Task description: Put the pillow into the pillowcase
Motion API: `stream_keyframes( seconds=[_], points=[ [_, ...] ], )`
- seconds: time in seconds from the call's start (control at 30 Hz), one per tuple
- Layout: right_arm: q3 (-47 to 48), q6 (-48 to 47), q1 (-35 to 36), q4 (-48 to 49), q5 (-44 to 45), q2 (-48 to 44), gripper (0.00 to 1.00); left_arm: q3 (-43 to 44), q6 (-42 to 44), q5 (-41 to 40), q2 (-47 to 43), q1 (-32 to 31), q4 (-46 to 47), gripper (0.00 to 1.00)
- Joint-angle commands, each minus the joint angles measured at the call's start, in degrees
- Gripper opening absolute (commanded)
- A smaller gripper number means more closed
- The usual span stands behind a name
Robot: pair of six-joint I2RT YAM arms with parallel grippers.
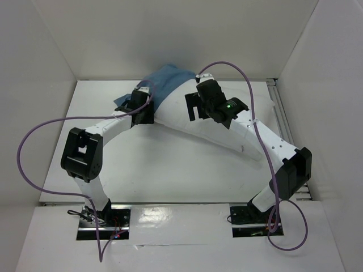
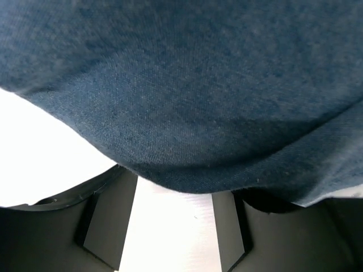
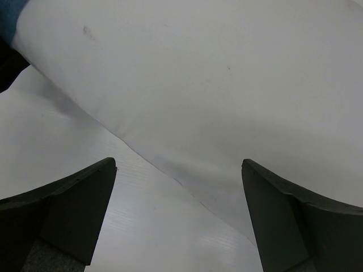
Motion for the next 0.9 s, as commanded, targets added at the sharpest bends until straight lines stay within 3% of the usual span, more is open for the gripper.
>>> stream_keyframes(
  seconds=[0.0,0.17,0.33,0.53,0.77,0.87],
  points=[
    [1.92,-0.55,0.11,-0.39,-0.44,0.24,0.98,2.82,1.51,1.66,1.51,0.31,1.95,0.66],
    [2.45,-0.55,0.11,-1.44,-0.44,0.77,0.98,6.78,1.51,-1.67,4.24,0.84,-0.07,0.57],
    [1.93,-1.08,0.11,-1.97,-0.44,0.77,0.98,8.72,1.51,-3.7,5.04,0.84,-1.3,0.26],
    [0.78,-5.72,1.25,-5.12,-2.38,1.9,1.0,8.19,1.51,-4.22,3.37,0.84,-1.83,0.0],
    [-0.37,-8.29,2.4,-8.21,0.0,7.16,1.0,4.95,0.9,0.78,-1.73,0.84,-3.06,0.0],
    [0.16,-6.09,2.4,-3.65,0.0,11.21,1.0,5.72,0.37,3.06,-2.87,-0.3,-4.29,0.0]
  ],
)
